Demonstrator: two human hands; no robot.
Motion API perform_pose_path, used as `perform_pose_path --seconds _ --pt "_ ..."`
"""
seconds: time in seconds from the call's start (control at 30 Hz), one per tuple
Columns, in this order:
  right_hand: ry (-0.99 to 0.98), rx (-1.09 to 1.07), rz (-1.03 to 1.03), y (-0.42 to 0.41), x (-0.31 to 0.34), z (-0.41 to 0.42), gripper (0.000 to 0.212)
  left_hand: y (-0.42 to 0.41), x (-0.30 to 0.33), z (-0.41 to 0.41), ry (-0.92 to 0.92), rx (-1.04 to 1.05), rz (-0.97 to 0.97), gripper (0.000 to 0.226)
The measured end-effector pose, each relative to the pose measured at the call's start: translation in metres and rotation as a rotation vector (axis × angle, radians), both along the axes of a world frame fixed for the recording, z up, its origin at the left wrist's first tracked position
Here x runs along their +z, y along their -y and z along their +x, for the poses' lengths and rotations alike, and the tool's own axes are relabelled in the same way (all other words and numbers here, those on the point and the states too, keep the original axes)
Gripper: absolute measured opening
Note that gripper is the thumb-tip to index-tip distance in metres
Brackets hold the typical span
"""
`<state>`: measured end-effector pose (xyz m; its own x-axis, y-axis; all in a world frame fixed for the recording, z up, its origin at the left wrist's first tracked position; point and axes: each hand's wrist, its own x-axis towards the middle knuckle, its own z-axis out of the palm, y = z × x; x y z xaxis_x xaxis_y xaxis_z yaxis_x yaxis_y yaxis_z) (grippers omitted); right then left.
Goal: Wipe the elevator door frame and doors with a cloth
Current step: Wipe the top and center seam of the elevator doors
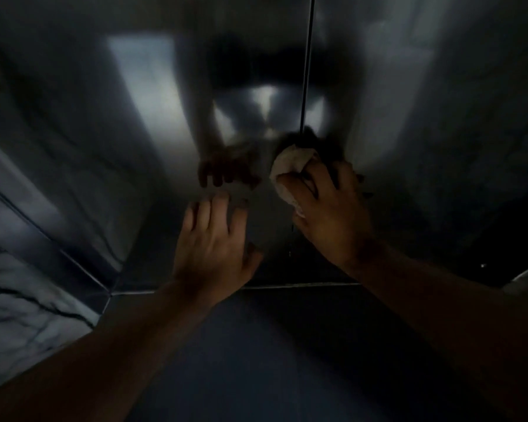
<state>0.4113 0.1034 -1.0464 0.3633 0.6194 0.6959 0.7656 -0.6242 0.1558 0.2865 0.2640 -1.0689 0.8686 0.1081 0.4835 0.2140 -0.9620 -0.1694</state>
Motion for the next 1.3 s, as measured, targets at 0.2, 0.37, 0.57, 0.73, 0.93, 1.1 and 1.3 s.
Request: perform_pose_path --seconds 0.2,0.37,0.57,0.73,0.93,1.1,1.3 --pt "-0.072 -0.059 0.008 0.000 -0.058 -0.005 0.045 -0.001 -0.042 0.001 -0.049 0.044 -0.026 0.070" --pt "-0.071 -0.071 -0.046 -0.002 -0.096 -0.006 0.053 0.000 -0.083 -0.010 -0.121 0.170 -0.068 0.061" --pt "-0.163 -0.066 -0.187 0.007 -0.147 -0.012 0.048 0.001 -0.116 -0.021 -0.204 0.160 -0.069 0.055" --pt "-0.274 -0.051 -0.210 0.007 -0.164 -0.019 0.050 0.004 -0.137 -0.027 -0.324 0.168 -0.152 0.062" --pt "-0.363 -0.086 -0.386 0.006 -0.187 -0.022 0.049 0.012 -0.149 -0.021 -0.399 0.031 -0.212 0.053" --pt "-0.515 -0.135 -0.535 0.004 -0.227 -0.029 0.047 0.016 -0.154 -0.016 -0.436 -0.022 -0.260 0.051" --pt "-0.625 -0.172 -0.538 0.001 -0.251 -0.027 0.047 0.016 -0.163 -0.021 -0.426 -0.033 -0.320 0.059"
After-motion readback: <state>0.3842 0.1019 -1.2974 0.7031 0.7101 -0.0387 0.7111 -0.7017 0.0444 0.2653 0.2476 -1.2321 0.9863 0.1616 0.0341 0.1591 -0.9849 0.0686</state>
